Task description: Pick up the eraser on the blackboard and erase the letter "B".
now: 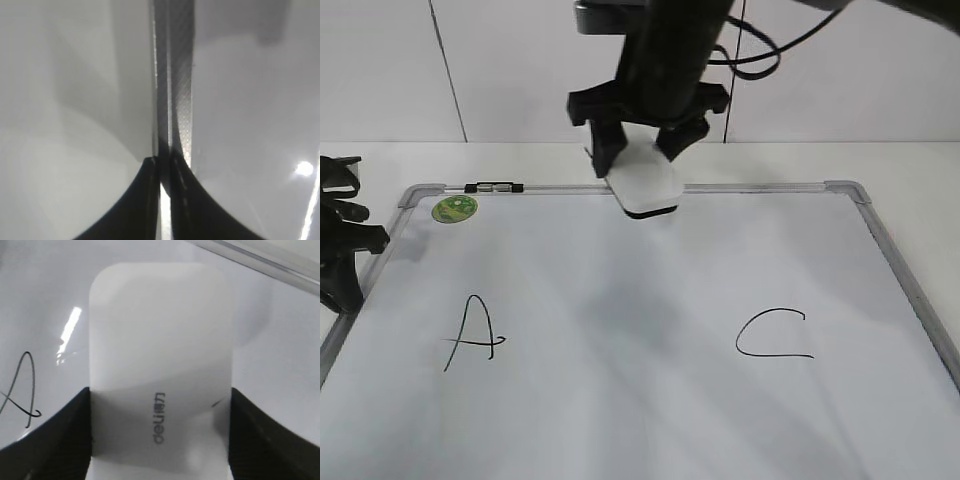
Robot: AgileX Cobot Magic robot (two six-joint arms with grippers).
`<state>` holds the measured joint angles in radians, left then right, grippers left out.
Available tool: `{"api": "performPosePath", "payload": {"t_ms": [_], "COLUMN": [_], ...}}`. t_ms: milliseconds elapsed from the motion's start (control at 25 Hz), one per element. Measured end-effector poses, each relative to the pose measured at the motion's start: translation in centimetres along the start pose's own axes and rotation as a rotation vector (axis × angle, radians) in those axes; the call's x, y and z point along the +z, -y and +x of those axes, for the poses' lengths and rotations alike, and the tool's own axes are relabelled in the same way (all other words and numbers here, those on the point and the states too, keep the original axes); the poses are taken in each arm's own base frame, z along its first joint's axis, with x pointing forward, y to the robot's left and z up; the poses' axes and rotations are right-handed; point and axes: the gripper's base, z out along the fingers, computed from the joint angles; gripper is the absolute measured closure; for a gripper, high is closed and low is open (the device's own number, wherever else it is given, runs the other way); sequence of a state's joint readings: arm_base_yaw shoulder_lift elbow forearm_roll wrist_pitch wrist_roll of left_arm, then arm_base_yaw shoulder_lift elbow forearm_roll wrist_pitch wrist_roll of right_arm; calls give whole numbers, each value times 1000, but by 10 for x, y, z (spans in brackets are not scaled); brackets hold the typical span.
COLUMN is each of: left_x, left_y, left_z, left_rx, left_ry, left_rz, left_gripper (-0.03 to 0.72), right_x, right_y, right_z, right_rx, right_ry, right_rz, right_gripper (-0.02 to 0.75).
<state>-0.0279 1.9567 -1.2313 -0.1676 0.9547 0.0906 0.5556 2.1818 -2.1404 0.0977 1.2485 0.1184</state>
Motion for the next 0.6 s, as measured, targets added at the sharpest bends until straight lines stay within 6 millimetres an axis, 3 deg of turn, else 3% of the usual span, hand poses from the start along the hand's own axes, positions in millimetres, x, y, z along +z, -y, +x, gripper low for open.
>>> {"api": "performPosePath", "payload": {"t_ms": [240, 440, 600], "left_x": [0, 0, 0], "left_y": [0, 0, 0], "left_z": [0, 0, 0], "left_rx": [0, 0, 0], "left_ry": [-2, -2, -2], "left_rz": [0, 0, 0], "left_gripper": [664, 664, 664], "right_x": [-23, -41, -43], "right_y": [52, 90, 111], "right_z": [26, 66, 102], "right_rx": [116, 225, 297], "right_ry": [-55, -109, -108], "right_rz": [42, 78, 119], "right_gripper": [201, 201, 201]}}
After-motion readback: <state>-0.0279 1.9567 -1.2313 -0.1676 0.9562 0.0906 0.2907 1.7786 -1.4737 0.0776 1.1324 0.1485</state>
